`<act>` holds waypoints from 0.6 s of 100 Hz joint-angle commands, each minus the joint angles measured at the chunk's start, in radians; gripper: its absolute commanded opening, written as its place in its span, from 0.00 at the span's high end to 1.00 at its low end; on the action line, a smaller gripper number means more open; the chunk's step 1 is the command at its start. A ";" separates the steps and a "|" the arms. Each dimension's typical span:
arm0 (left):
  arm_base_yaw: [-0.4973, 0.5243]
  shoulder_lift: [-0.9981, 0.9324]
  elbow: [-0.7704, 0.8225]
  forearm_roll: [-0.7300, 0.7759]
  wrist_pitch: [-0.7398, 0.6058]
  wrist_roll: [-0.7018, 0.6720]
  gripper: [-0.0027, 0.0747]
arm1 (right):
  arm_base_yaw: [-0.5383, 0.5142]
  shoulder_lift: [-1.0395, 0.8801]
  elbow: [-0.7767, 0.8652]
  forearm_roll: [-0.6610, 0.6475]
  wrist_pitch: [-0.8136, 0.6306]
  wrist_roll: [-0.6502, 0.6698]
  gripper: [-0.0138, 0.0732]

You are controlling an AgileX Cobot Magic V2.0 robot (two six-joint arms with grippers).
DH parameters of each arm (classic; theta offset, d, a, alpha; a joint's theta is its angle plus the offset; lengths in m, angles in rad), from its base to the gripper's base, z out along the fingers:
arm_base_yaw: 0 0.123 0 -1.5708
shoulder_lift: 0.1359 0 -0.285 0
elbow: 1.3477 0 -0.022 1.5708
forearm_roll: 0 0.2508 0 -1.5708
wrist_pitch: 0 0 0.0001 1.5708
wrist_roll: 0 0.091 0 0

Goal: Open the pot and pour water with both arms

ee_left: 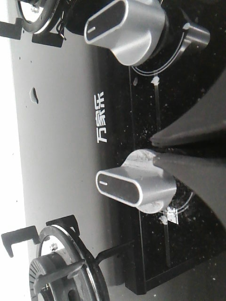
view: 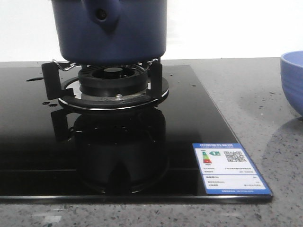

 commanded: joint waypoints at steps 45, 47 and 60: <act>0.003 -0.026 0.028 -0.005 -0.040 -0.011 0.99 | -0.004 -0.013 0.026 -0.010 0.057 0.005 0.91; 0.003 -0.026 0.028 -0.005 -0.040 -0.011 0.99 | -0.004 -0.013 0.026 -0.010 0.057 0.005 0.91; 0.003 -0.026 0.028 -0.005 -0.040 -0.011 0.99 | -0.004 -0.013 0.026 -0.010 0.057 0.005 0.91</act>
